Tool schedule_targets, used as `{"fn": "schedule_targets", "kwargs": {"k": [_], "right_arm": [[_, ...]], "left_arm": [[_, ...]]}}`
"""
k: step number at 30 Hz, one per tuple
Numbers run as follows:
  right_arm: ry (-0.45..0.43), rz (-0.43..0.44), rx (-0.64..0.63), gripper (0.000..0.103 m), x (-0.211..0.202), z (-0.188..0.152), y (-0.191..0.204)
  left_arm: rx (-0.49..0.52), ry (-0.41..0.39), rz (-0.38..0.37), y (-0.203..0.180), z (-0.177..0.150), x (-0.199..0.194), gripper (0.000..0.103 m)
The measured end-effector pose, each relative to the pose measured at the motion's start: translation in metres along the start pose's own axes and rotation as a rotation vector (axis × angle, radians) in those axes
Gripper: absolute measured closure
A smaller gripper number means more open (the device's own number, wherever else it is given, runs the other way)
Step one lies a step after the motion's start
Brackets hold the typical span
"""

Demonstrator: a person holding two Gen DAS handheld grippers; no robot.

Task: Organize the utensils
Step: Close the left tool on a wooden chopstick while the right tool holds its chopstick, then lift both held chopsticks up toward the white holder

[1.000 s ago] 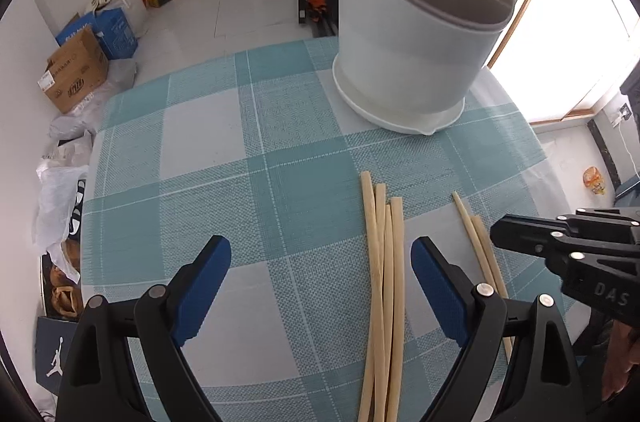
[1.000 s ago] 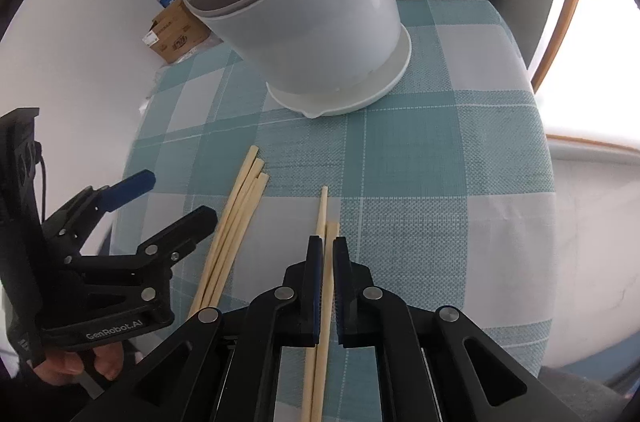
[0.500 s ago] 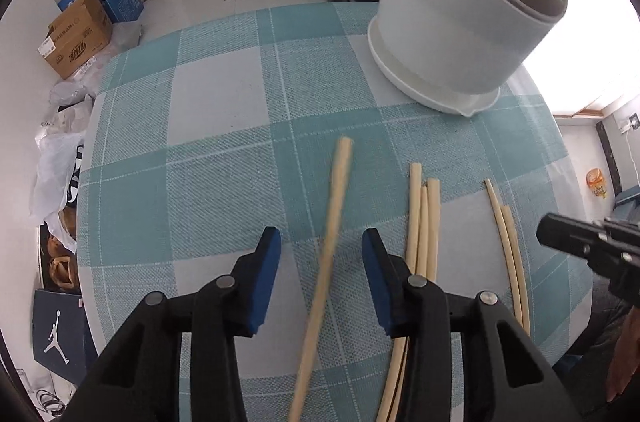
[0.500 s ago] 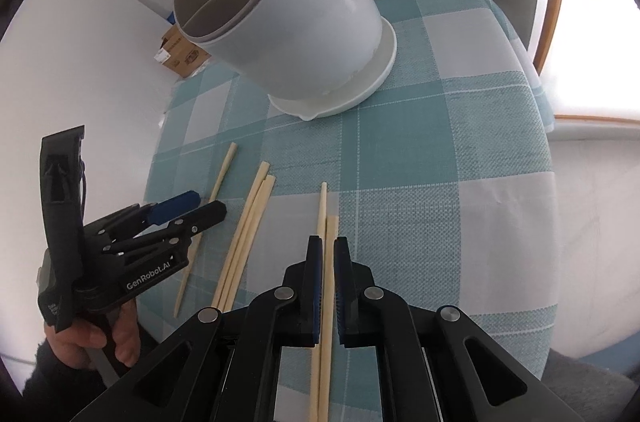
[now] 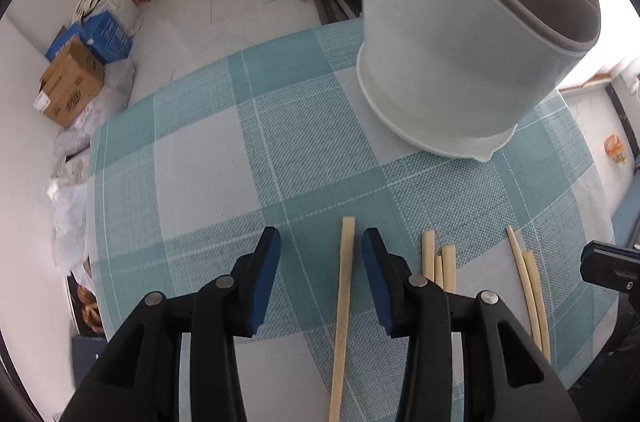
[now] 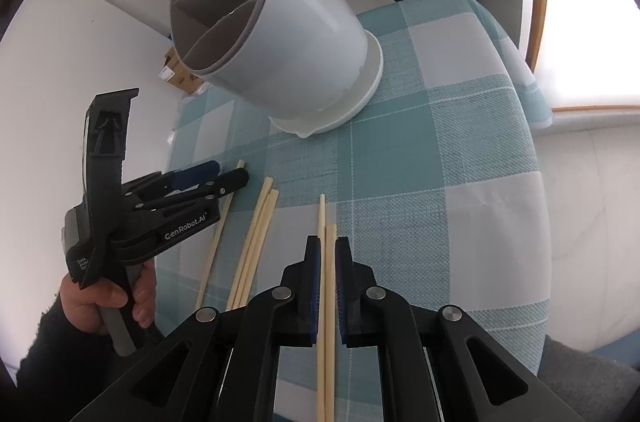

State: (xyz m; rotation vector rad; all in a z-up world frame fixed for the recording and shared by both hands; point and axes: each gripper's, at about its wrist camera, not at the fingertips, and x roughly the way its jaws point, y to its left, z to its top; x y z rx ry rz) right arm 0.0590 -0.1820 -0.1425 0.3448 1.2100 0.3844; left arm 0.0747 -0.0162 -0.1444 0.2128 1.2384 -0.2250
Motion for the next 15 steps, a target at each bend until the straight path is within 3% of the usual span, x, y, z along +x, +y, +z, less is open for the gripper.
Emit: {"fn": "schedule_targets", "kwargs": {"k": [1,3,7,9,15], "right_arm": [[0.000,0.002,-0.001,0.095,0.000,0.001,0.001],[-0.001,0.003,-0.004,0.093,0.001,0.001,0.002],[0.004,-0.002,-0.001,0.089,0.005,0.001,0.000],[0.004,-0.005,-0.001,0.089,0.008,0.003,-0.001],[0.031,-0.079,-0.055,0.089,0.023,0.003,0.009]], "left_arm": [[0.013,-0.002,-0.014,0.000,0.000,0.000,0.085],[0.019,0.006,-0.085,-0.001,-0.002,-0.001,0.099],[0.029,-0.020,-0.089,0.000,-0.007,-0.003,0.100],[-0.011,-0.030,-0.099,0.009,-0.010,-0.005,0.100],[-0.156,-0.162,-0.138,0.038,-0.026,-0.039,0.100]]}}
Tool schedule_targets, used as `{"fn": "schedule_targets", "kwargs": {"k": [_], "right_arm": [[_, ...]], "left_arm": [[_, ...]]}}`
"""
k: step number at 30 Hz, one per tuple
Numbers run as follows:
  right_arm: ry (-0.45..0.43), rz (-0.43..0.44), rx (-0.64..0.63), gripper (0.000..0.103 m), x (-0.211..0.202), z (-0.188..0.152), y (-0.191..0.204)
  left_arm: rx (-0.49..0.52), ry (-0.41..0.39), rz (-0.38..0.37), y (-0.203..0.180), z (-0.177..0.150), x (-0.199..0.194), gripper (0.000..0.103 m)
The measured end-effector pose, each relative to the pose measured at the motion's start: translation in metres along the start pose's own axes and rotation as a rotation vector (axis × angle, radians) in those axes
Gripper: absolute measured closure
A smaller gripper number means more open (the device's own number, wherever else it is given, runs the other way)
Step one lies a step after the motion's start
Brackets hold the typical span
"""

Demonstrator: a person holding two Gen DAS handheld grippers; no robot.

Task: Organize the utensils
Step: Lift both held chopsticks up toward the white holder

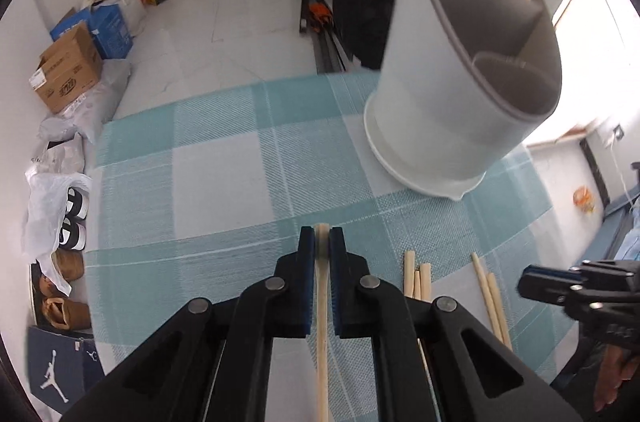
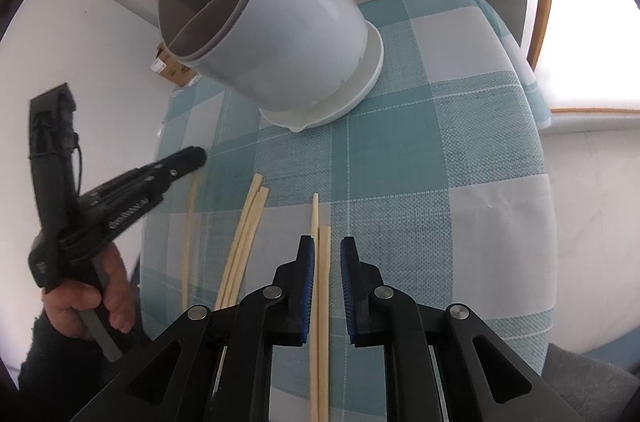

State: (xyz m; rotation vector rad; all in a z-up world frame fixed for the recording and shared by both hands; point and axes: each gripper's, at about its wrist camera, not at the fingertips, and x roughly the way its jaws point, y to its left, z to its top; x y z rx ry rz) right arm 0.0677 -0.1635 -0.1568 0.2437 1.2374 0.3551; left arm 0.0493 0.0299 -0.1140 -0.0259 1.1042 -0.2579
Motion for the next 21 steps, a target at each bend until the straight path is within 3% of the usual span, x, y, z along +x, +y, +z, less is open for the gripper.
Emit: {"fn": "schedule_targets", "kwargs": {"k": [6,10,21], "right_arm": [[0.041,-0.093,-0.098,0.090,0.021,0.001,0.022],[0.043,-0.184,-0.166,0.095,0.025,0.000,0.032],[0.073,-0.369,-0.250,0.090,0.041,0.004,0.054]], "left_arm": [[-0.081,-0.064,-0.039,0.011,-0.002,-0.017,0.100],[-0.139,-0.069,-0.080,0.027,0.006,-0.013,0.100],[-0.163,-0.123,-0.125,0.046,0.007,-0.029,0.100]]}}
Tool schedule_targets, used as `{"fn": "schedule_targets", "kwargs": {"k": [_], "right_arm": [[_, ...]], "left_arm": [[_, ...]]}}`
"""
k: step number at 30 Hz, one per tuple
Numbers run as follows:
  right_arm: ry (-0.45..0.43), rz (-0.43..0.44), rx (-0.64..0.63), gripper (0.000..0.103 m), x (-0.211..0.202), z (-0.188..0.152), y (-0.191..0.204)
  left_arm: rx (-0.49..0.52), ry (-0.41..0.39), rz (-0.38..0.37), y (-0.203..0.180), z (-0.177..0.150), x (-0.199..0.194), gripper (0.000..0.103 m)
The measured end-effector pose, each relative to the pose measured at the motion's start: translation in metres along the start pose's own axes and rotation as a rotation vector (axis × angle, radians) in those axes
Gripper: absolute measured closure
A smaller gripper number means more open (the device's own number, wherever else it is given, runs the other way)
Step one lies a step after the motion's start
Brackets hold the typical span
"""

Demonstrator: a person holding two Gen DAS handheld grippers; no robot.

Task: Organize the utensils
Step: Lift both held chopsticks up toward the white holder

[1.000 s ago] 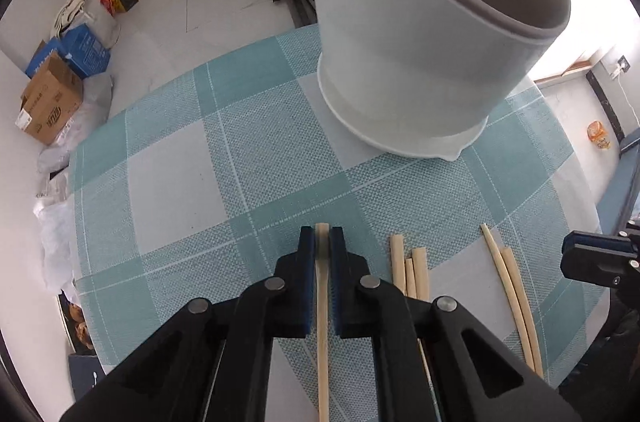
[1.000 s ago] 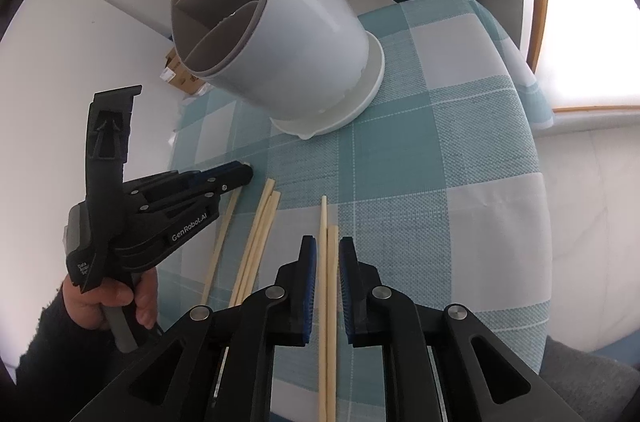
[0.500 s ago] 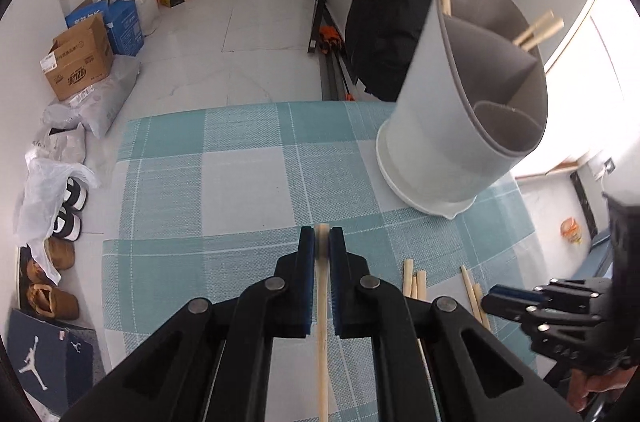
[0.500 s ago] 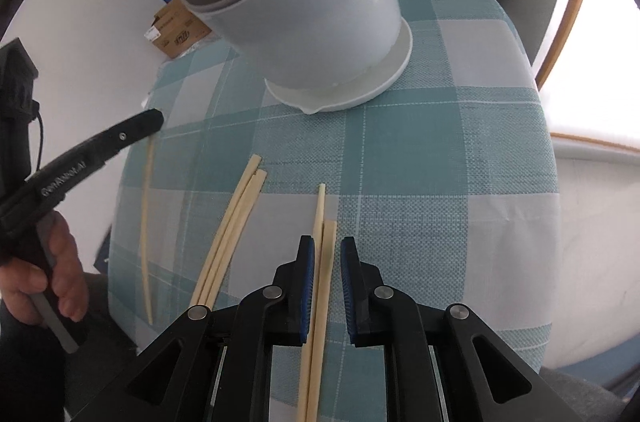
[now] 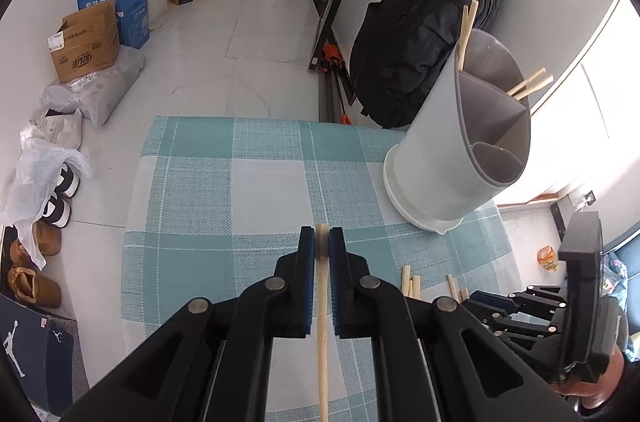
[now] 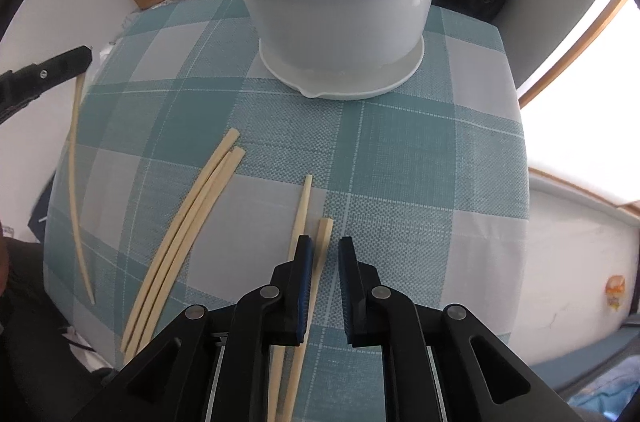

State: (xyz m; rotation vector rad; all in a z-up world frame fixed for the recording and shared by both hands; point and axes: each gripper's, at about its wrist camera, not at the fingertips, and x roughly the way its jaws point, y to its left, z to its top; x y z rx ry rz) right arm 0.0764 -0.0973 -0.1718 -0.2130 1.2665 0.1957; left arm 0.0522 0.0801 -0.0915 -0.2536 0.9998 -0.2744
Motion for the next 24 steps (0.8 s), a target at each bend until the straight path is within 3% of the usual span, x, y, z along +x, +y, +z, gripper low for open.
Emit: {"fn": "schedule_targets", "kwargs": {"k": [7,12,19,24], "right_arm": [[0.005,-0.032,0.019,0.088,0.005,0.012,0.005],[-0.049,-0.008,0.046,0.099,0.002,0.003,-0.003],[-0.207,0.082,0.165,0.100,-0.026,-0.008,-0.032],[-0.394,0.148,0.244,0.100,-0.067,-0.012,-0.048]], "left_arm": [[-0.024,-0.020,-0.043,0.006,0.000,-0.009,0.100],[-0.010,-0.033,-0.044,0.005,-0.001,-0.013,0.100],[0.026,-0.056,-0.033,0.000,-0.007,-0.025,0.100],[0.044,-0.084,-0.035,-0.011,-0.008,-0.038,0.100]]}}
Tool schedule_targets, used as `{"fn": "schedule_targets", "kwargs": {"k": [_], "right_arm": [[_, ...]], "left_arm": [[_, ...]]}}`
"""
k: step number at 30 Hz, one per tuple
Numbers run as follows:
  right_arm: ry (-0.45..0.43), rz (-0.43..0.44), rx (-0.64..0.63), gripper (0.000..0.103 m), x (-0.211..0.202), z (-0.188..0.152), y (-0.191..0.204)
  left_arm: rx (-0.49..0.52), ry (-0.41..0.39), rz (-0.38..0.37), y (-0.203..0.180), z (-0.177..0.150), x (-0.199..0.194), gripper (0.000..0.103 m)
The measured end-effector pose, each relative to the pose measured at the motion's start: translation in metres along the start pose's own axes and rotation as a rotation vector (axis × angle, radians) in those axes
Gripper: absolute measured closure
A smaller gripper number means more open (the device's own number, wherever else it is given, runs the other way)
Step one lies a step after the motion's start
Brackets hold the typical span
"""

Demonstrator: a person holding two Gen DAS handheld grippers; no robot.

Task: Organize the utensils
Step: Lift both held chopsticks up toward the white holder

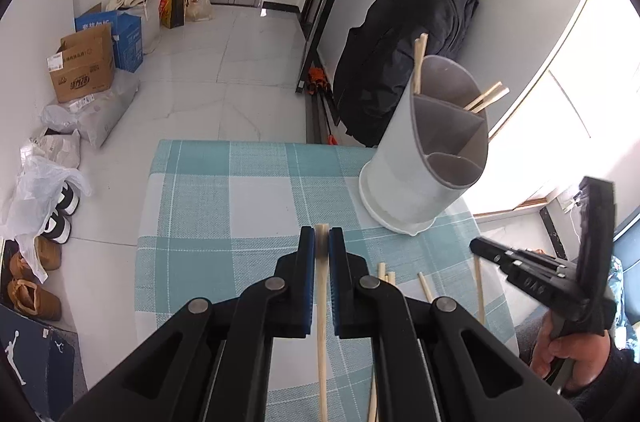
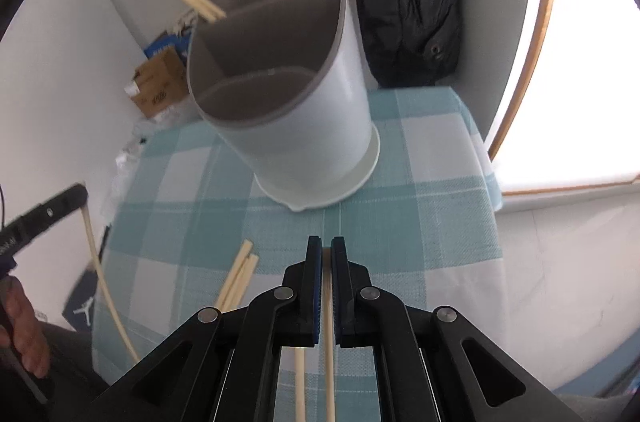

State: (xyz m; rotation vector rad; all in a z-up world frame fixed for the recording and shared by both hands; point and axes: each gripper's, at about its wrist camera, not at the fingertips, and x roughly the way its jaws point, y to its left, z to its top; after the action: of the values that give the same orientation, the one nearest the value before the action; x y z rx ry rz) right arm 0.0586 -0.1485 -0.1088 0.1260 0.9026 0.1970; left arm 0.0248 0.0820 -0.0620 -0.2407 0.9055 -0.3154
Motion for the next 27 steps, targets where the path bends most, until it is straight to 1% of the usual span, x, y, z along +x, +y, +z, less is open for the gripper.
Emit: {"fn": "schedule_targets", "kwargs": {"k": [4,8,9,10,14,17,19,21,23,25,26,27], "right_arm": [[-0.149,0.058,0.046,0.099,-0.030,0.009,0.001],[-0.292,0.108,0.059,0.099,-0.055,0.014,0.005],[-0.319,0.115,0.058,0.099,-0.054,0.018,0.015],[-0.354,0.133,0.061,0.099,-0.060,0.020,0.016],[-0.447,0.170,0.075,0.099,-0.084,0.030,0.019],[-0.499,0.180,0.075,0.099,-0.100,0.039,0.020],[-0.511,0.193,0.069,0.099,-0.105,0.044,0.022],[-0.507,0.200,0.066,0.099,-0.102,0.047,0.022],[-0.482,0.208,0.068,0.099,-0.097,0.049,0.022],[-0.469,0.222,0.073,0.099,-0.091,0.044,0.018],[-0.461,0.220,0.077,0.099,-0.088,0.041,0.016],[-0.448,0.223,0.082,0.099,-0.083,0.037,0.014]], "left_arm": [[0.008,-0.023,-0.004,-0.009,0.002,-0.012,0.100],[0.024,-0.036,-0.005,-0.021,0.002,-0.024,0.101],[0.028,-0.040,-0.005,-0.024,0.003,-0.028,0.102],[0.031,-0.046,-0.006,-0.027,0.004,-0.032,0.102],[0.044,-0.071,-0.010,-0.040,0.012,-0.047,0.102],[0.051,-0.091,-0.022,-0.050,0.021,-0.059,0.102],[0.078,-0.102,-0.025,-0.058,0.028,-0.065,0.102],[0.091,-0.104,-0.010,-0.060,0.032,-0.064,0.102],[0.066,-0.060,-0.015,-0.053,0.031,-0.056,0.102],[0.047,0.010,-0.044,-0.042,0.024,-0.036,0.101],[0.051,0.044,-0.043,-0.038,0.019,-0.023,0.099],[0.049,0.086,-0.009,-0.033,0.012,-0.007,0.091]]}}
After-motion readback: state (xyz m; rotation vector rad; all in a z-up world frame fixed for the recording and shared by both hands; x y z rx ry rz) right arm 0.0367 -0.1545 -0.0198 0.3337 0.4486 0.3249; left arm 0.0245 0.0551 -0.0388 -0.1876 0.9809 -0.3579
